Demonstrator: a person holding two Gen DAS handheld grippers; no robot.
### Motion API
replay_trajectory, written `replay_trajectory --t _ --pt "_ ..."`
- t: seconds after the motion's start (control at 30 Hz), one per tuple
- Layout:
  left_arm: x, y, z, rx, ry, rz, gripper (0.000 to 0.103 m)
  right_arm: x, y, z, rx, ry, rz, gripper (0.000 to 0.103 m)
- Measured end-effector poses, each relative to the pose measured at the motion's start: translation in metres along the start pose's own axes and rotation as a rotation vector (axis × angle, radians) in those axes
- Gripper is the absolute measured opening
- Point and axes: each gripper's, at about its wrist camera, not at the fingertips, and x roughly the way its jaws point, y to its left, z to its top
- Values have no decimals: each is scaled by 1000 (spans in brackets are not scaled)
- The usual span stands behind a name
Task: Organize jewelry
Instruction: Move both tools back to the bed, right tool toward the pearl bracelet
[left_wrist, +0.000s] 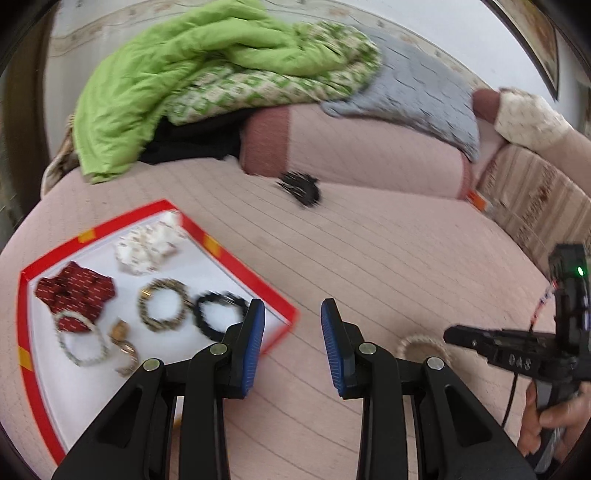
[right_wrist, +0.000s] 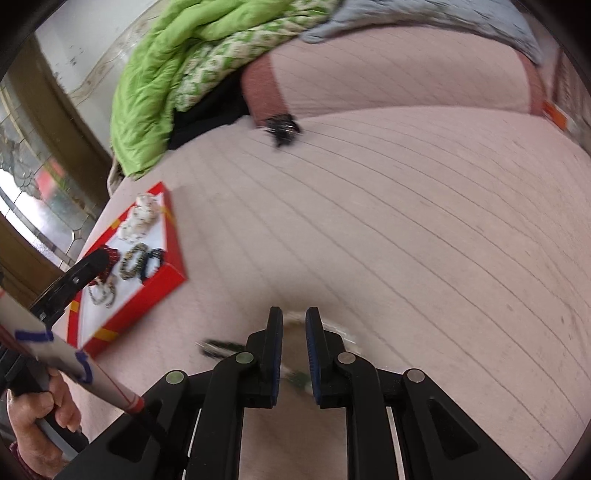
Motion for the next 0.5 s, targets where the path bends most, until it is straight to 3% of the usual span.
replay_trajectory --t 0.13,0.5 --pt "1 -18 -15 6 38 -30 30 -3 -16 0 23 -9 9 22" --pt "-3 -29 -37 16 91 -22 31 0 -32 -5 55 33 41 23"
